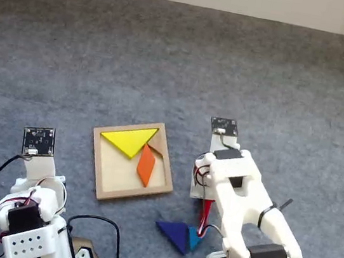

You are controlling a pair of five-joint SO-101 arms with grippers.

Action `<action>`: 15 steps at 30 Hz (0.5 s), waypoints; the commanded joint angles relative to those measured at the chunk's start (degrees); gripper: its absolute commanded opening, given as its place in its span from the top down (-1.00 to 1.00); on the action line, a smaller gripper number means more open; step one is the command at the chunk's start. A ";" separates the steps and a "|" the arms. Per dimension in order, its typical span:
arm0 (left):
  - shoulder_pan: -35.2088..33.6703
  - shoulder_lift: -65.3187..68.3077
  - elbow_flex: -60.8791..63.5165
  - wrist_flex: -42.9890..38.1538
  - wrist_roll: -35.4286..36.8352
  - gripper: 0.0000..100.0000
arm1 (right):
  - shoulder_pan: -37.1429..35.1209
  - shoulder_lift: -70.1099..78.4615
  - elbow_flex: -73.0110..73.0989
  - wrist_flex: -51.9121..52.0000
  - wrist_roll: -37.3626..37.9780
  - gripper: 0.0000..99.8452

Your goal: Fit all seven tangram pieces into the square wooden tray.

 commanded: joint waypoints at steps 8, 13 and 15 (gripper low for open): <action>-0.57 -2.33 1.19 0.18 -0.35 0.99 | -7.08 -11.38 -9.80 6.37 3.60 0.99; -0.57 -2.33 1.19 0.18 -0.35 0.99 | -14.73 -6.02 -19.03 6.64 3.60 0.99; -0.57 -2.33 1.19 0.18 -0.35 0.99 | -17.36 -1.89 -23.52 6.64 3.60 0.99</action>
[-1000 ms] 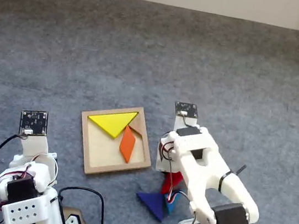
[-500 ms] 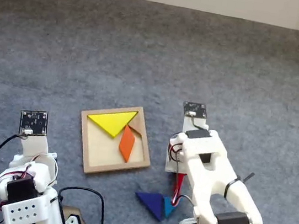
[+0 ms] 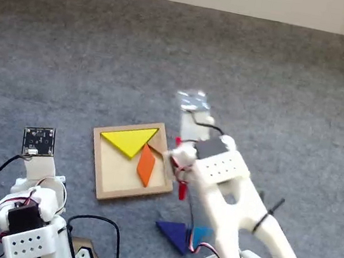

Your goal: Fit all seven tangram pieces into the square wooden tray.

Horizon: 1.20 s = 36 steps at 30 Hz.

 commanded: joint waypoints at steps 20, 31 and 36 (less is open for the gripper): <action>-0.57 -2.33 1.19 0.18 -0.35 0.99 | -18.24 36.88 -38.99 0.66 -7.03 0.99; -0.57 -2.33 1.19 0.18 -0.35 0.99 | -17.36 37.85 -39.16 1.71 -7.03 0.75; -0.57 -2.33 1.19 0.18 -0.35 0.99 | -15.69 37.85 -45.76 9.54 -7.03 0.75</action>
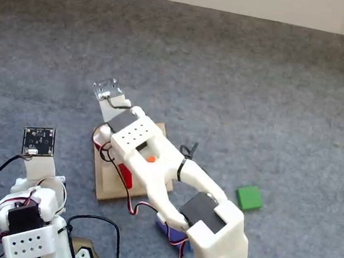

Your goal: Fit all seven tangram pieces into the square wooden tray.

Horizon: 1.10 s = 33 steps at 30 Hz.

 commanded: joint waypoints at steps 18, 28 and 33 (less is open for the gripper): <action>-0.57 -2.33 1.19 0.18 -0.35 0.99 | 12.26 -5.76 -15.78 22.55 1.41 0.82; -0.57 -2.33 1.19 0.18 -0.35 0.99 | 9.36 -5.76 9.89 3.65 7.65 0.99; -0.57 -2.33 1.19 0.18 -0.35 0.99 | 3.65 -5.76 13.76 2.33 7.38 0.99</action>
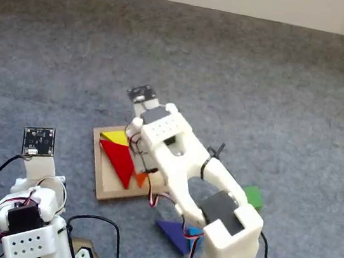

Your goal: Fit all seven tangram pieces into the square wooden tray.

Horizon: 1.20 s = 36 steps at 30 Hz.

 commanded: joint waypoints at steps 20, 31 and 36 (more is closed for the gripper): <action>-0.57 -2.33 1.19 0.18 -0.35 0.99 | -2.24 -1.89 -13.49 11.91 0.44 0.99; -0.57 -2.33 1.19 0.18 -0.35 0.99 | -7.25 -1.45 -10.95 6.20 0.35 0.99; -0.57 -2.33 1.19 0.18 -0.35 0.99 | -6.64 -1.63 -6.64 1.54 0.35 0.99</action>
